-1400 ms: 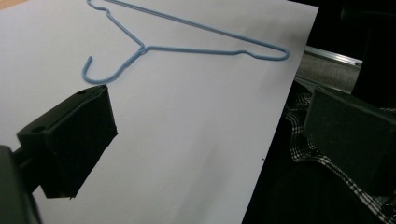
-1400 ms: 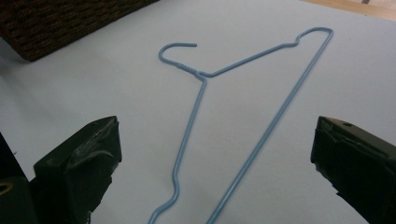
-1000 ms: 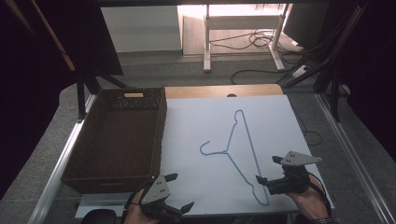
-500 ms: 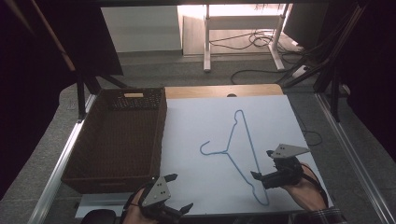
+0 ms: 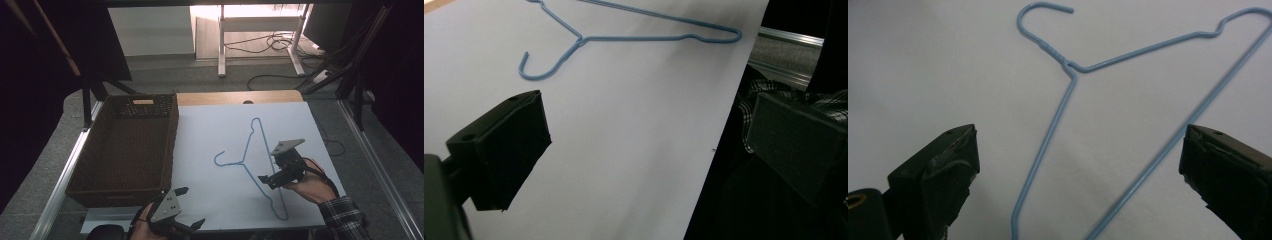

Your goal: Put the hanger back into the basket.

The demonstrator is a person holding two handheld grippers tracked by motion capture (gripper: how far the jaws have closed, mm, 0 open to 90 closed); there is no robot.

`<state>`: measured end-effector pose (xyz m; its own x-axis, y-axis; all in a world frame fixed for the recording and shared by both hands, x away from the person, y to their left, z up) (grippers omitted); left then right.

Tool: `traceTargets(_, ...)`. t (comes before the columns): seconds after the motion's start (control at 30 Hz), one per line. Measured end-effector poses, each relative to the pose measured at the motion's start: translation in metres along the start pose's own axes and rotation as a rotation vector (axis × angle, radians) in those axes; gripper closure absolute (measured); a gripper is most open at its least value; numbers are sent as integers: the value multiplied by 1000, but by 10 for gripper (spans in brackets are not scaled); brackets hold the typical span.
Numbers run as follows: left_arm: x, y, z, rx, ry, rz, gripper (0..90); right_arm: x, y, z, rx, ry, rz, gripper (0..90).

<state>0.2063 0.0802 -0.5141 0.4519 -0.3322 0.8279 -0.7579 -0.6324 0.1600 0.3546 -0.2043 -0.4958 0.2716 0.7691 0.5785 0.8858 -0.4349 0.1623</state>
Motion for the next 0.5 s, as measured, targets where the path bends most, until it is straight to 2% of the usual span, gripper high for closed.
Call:
traceTargets(0.23,-1,2,3,-2,-7,8,35,14,6,16,7,-36,-37,34)
traceTargets(0.37,-1,3,4,-3,-9,11,34,20,7,23,7,-62,-69,88)
traceTargets(0.4,-1,3,4,-6,-10,12,34,23,7,27,6,-83,-96,114)
traceTargets(0.5,-1,4,4,-6,-12,14,34,29,7,34,10,-109,-124,153)
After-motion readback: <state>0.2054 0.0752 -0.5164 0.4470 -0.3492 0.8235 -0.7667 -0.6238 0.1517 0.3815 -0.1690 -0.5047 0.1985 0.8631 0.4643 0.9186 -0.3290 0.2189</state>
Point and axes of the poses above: each handheld gripper's, and its own axes: z roughly forward along the jaws, x roughly out of its top, y roughly to its right, the point moved 6 cm from there along z, roughly forward along the jaws, and after that the axes turned 12 degrees about -z, right-handed, at the moved point
